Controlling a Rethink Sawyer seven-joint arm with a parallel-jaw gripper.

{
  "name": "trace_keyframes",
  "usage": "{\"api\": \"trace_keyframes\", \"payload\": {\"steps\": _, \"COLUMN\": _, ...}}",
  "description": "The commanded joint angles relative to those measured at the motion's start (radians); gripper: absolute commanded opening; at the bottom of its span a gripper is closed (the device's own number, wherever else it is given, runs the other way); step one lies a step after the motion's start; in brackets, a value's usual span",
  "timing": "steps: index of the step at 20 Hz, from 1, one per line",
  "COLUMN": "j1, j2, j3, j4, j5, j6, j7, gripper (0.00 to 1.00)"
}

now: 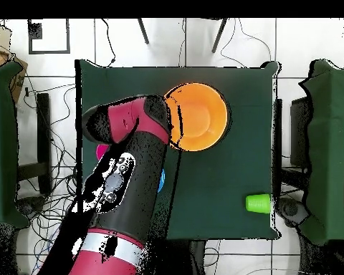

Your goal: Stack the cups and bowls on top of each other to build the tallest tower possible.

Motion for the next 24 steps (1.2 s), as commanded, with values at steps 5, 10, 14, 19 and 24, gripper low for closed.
{"api": "trace_keyframes", "payload": {"steps": 5, "j1": -0.003, "j2": 0.039, "j3": 0.071, "j4": 0.06, "j5": -0.032, "j6": -0.034, "j7": 0.096, "gripper": 0.0}}
{"api": "trace_keyframes", "payload": {"steps": 10, "j1": -0.005, "j2": 0.051, "j3": 0.071, "j4": 0.058, "j5": -0.038, "j6": -0.046, "j7": 0.094, "gripper": 0.0}}
{"api": "trace_keyframes", "payload": {"steps": 14, "j1": -0.005, "j2": 0.049, "j3": 0.074, "j4": 0.061, "j5": -0.036, "j6": -0.057, "j7": 0.093, "gripper": 0.0}}
{"api": "trace_keyframes", "payload": {"steps": 19, "j1": -0.006, "j2": 0.052, "j3": 0.074, "j4": 0.064, "j5": -0.038, "j6": -0.069, "j7": 0.094, "gripper": 0.0}}
{"api": "trace_keyframes", "payload": {"steps": 24, "j1": -0.005, "j2": 0.052, "j3": 0.073, "j4": 0.062, "j5": -0.037, "j6": -0.067, "j7": 0.095, "gripper": 0.0}}
